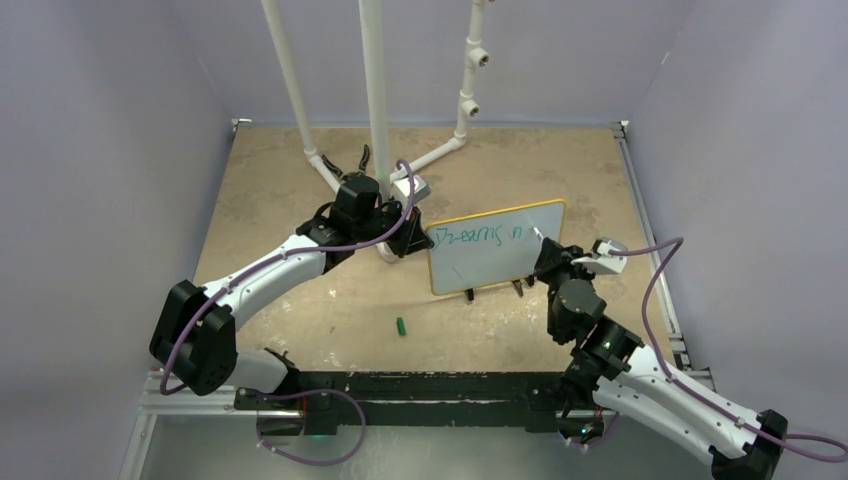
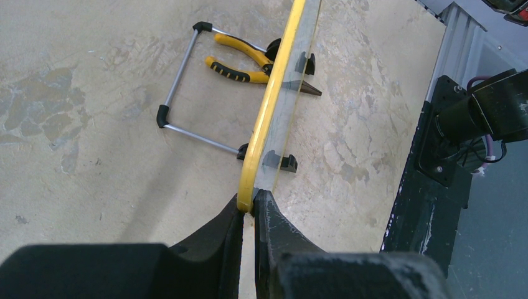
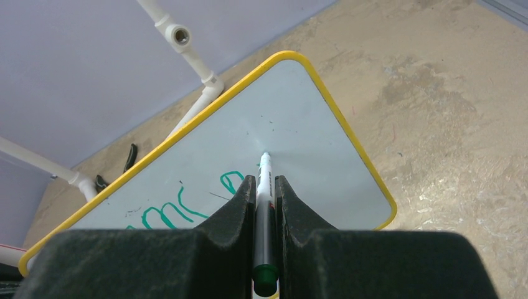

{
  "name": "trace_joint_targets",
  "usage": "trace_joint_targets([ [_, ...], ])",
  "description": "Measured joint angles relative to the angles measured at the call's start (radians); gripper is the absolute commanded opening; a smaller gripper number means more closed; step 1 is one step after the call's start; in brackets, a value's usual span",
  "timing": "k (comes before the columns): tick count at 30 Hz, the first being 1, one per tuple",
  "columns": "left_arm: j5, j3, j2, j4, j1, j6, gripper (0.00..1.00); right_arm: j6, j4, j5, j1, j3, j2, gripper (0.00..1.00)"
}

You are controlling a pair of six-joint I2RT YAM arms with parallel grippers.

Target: Write a sentence on the whiteboard

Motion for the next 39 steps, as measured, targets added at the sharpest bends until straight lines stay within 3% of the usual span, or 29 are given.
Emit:
trace_joint_targets([
  [12, 0.000, 0.000, 0.000, 0.000, 0.000, 0.000, 0.00, -0.084, 0.093, -0.038, 0.000, 0.000, -0.009, 0.00],
  [39, 0.000, 0.000, 0.000, 0.000, 0.000, 0.000, 0.00, 0.122, -0.118, -0.062, 0.000, 0.000, 0.023, 0.00],
])
